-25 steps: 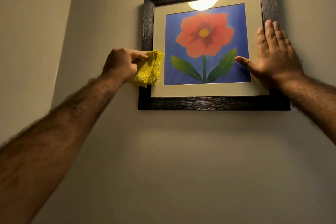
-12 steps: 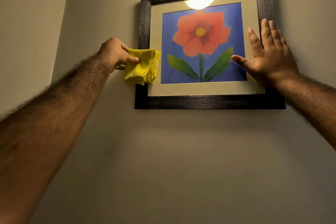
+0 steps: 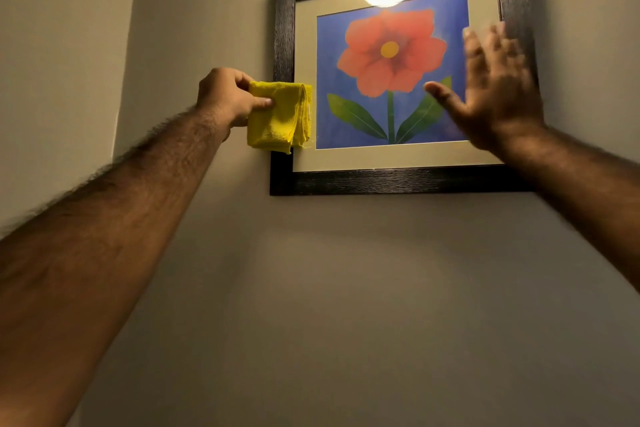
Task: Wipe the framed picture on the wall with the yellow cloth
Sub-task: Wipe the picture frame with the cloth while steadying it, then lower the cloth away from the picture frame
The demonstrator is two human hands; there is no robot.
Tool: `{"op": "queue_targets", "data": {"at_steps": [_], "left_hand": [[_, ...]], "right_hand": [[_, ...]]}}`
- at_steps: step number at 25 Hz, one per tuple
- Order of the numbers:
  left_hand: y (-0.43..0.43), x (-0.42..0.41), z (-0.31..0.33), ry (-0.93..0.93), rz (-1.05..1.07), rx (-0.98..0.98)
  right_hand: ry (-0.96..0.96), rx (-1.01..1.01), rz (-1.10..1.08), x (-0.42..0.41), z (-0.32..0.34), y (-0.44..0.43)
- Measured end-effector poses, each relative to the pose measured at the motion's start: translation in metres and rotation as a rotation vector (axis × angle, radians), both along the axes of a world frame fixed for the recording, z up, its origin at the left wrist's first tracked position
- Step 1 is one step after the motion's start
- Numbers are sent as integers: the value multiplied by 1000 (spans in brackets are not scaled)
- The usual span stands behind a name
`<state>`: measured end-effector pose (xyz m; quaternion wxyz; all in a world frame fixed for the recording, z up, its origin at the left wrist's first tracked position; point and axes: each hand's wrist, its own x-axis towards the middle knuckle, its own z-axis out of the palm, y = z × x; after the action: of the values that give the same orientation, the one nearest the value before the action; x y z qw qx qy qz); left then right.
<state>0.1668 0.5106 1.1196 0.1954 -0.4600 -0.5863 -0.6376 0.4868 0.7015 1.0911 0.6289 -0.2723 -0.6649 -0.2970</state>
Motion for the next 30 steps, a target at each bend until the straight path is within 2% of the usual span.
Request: {"op": "queue_targets", "data": {"at_steps": [2, 4, 8, 14, 18, 22, 26, 30], "left_hand": [[-7, -2, -2, -31, -65, 13], [-14, -1, -6, -59, -154, 24], [-35, 2, -26, -89, -268, 35], [-77, -35, -70, -179, -300, -3], [-107, -83, -110, -311, -286, -34], [-145, -144, -189, -473, -255, -20], [-198, -199, -293, -628, -99, -60], [-253, -246, -417, -797, 27, -105]], "right_hand": [[-132, 23, 204, -34, -13, -29], [-230, -39, 467, -76, -27, -60], [-125, -474, 961, -157, -45, -108], [-75, -889, 1383, -219, -75, -121], [-112, -1040, 1477, -261, -103, -133], [-290, -1213, 1500, -333, -158, -154], [-414, -1419, 1526, -417, -259, -188], [-524, -1655, 1555, -492, -394, -232]]}}
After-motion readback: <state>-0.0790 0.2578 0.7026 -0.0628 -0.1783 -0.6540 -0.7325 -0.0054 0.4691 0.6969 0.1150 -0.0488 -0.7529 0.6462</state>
